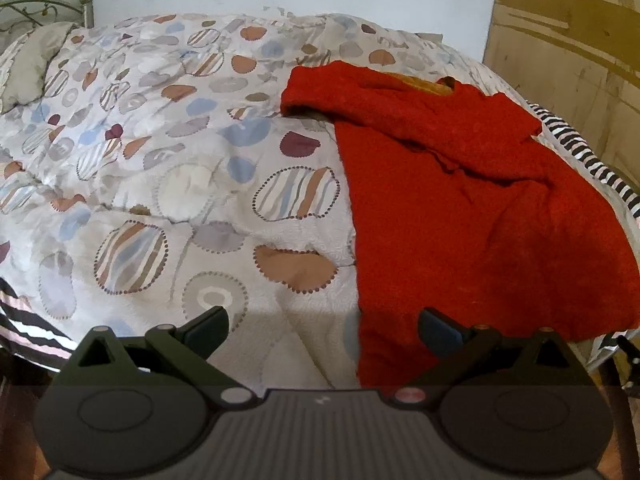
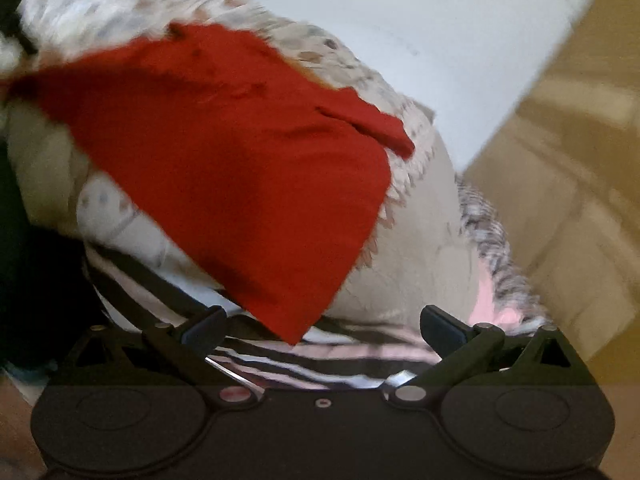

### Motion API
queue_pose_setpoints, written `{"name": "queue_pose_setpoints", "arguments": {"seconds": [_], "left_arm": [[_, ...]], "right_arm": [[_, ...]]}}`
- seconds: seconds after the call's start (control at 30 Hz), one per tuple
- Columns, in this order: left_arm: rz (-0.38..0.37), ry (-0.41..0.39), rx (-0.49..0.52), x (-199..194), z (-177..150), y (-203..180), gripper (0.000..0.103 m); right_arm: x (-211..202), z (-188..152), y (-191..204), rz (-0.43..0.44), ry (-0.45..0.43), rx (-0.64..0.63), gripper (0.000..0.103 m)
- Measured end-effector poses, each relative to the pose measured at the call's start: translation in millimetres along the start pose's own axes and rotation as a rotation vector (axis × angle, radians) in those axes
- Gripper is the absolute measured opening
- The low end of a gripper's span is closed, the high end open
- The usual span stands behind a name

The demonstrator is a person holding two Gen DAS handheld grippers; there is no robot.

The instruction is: Fold small clothes

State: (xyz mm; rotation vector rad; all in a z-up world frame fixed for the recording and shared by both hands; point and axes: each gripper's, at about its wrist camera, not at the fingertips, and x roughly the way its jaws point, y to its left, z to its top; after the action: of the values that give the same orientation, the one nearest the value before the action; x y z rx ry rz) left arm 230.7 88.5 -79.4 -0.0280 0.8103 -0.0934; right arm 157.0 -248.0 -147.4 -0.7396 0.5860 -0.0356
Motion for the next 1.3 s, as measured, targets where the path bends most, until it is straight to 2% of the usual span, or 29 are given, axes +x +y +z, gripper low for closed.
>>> {"name": "queue_pose_setpoints", "arguments": {"seconds": [0.07,0.2,0.27,0.37,0.4,0.43,0.47,0.57,0.63,0.77,0.87,0.97,1.13,1.27,1.3], "left_arm": [[0.003,0.0,-0.007,-2,-1,2,0.103],[-0.001,-0.004,-0.029,-5,-3,4,0.103],[-0.006,-0.002,-0.038,-5,-3,4,0.103],[-0.02,-0.014,-0.03,-6,-3,1,0.103],[-0.027,-0.022,-0.022,-6,-2,-1,0.103],[-0.036,-0.032,-0.013,-7,-1,-3,0.103],[-0.046,-0.043,-0.003,-8,-1,-6,0.103],[-0.111,-0.099,0.048,-14,1,-16,0.103],[-0.143,-0.148,0.09,-20,1,-26,0.103],[-0.159,-0.24,0.176,-30,-2,-50,0.103],[-0.188,-0.269,0.234,-31,-5,-68,0.103],[-0.211,-0.264,0.293,-25,-9,-91,0.103],[-0.191,-0.213,0.393,1,-10,-141,0.103],[-0.059,-0.196,0.527,26,-15,-179,0.103],[-0.051,-0.191,0.534,30,-16,-185,0.103]], "right_arm": [[6,2,13,-0.081,-0.016,-0.131,0.102],[11,2,25,-0.199,-0.069,-0.299,0.097],[11,1,25,-0.204,-0.097,-0.343,0.088],[9,-1,26,-0.168,-0.112,-0.39,0.07],[6,-2,26,-0.15,-0.118,-0.403,0.05],[3,-3,25,-0.135,-0.128,-0.412,0.021],[-1,-2,26,-0.142,-0.141,-0.413,0.01],[-11,9,13,-0.106,-0.171,-0.352,0.009],[-15,25,-8,-0.05,-0.167,-0.232,0.008],[-20,58,-54,0.044,-0.188,-0.008,0.008],[-23,81,-78,0.074,-0.22,0.077,0.008],[-24,100,-99,0.117,-0.244,0.149,0.008],[-12,126,-130,0.219,-0.231,0.304,0.008],[-9,141,-140,0.251,-0.234,0.359,0.007],[-10,143,-142,0.25,-0.239,0.365,0.007]]}}
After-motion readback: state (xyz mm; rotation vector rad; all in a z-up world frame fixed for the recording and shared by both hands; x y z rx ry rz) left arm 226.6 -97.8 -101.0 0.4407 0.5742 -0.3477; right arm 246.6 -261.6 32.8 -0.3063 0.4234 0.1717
